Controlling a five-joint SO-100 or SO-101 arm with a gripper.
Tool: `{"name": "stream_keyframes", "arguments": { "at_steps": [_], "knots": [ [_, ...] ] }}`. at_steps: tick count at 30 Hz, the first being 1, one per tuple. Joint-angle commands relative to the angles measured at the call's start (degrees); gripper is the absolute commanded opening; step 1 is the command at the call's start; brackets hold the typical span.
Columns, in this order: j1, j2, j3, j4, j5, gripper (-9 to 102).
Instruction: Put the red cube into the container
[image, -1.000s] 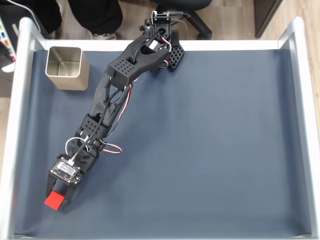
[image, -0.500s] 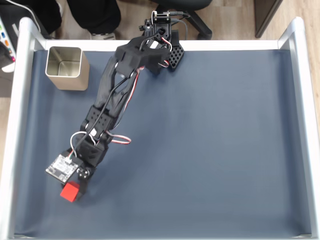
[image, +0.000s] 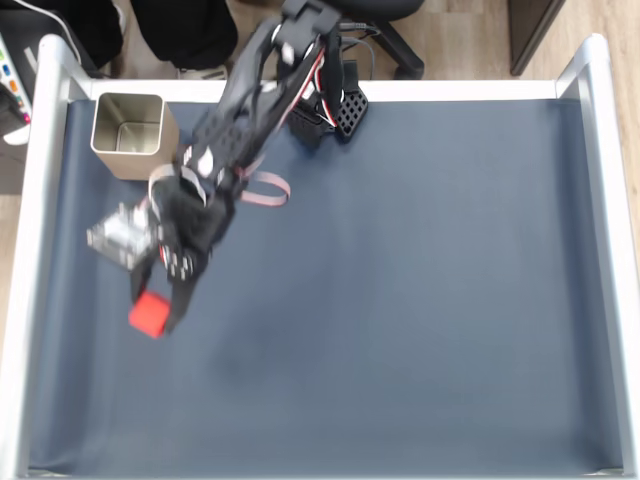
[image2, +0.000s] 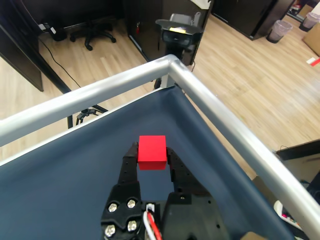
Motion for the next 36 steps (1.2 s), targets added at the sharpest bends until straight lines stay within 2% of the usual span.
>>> {"name": "stream_keyframes", "arguments": {
  "at_steps": [1, 12, 21, 36],
  "knots": [
    [4.31, 11.34, 3.34, 3.25, -2.02, 0],
    [25.14, 29.71, 16.79, 7.56, -6.59, 0],
    [34.98, 38.14, 24.96, 8.26, -6.59, 0],
    [41.04, 42.36, 41.75, -3.87, -5.98, 0]
  ]
}}
